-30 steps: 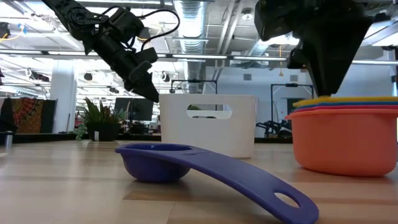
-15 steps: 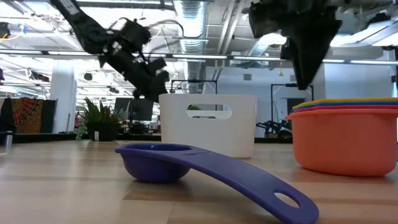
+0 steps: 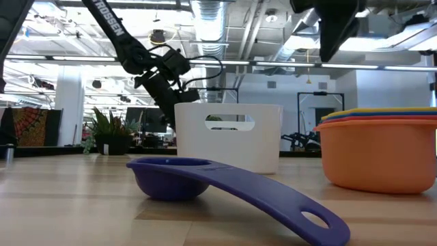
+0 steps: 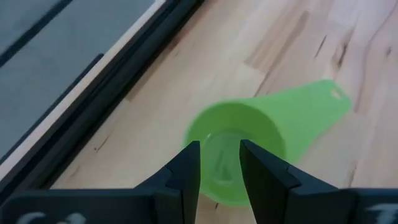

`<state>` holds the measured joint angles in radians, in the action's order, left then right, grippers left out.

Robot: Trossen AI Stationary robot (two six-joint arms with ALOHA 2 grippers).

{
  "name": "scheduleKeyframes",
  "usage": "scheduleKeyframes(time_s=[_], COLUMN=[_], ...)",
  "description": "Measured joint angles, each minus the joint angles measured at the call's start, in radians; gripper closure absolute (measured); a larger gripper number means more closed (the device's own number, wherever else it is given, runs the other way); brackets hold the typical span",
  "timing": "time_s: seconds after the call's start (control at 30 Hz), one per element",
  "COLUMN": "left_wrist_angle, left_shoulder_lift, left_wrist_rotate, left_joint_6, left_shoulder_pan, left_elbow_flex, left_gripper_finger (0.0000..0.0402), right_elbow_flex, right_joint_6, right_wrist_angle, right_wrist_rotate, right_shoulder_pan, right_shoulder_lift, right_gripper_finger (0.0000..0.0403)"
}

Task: Nest measuring cups in basket
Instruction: Stack the green measuring cup on top of the yellow measuring cup

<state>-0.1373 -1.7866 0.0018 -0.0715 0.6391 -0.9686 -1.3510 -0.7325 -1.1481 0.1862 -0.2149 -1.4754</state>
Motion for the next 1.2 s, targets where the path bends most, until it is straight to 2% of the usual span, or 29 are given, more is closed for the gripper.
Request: scheduleKeyframes(time_s=[0.2,0.37,0.57,0.73,0.93,1.2], left_wrist_angle=[-0.001,0.008,-0.024,-0.060,-0.014,-0.014], left_shoulder_lift=[-0.001,-0.001,-0.006,-0.028,-0.052,-0.066], left_wrist_rotate=[-0.005,0.110,0.175,0.164,0.148,0.139], left_joint_6=[-0.037,-0.020,-0.020,-0.006,-0.008,-0.041], left_shoulder_pan=[0.045,0.094,0.100,0.087,0.094,0.087], left_elbow_flex=[-0.003,-0.003,-0.003,-0.004,-0.002,-0.003], left_gripper_finger=[0.0303,0.0324,0.0348,0.0348,0.0343,0.0358], right_elbow_flex=[0.000,0.000,0.000,0.000,0.000,0.000], right_joint_6=[-0.021,-0.021,0.011,0.036,0.088,0.107], right_wrist_angle=[-0.001,-0.001,0.006,0.015,0.019,0.028], right_wrist_rotate=[0.028,0.029,0.028,0.028,0.025,0.025], right_shoulder_pan=[0.000,0.000,0.022,0.065,0.082,0.087], right_shoulder_lift=[0.013,-0.002,-0.001,-0.001,-0.001,-0.001], right_gripper_finger=[0.0295,0.0295,0.0295,0.0295,0.0295,0.0295])
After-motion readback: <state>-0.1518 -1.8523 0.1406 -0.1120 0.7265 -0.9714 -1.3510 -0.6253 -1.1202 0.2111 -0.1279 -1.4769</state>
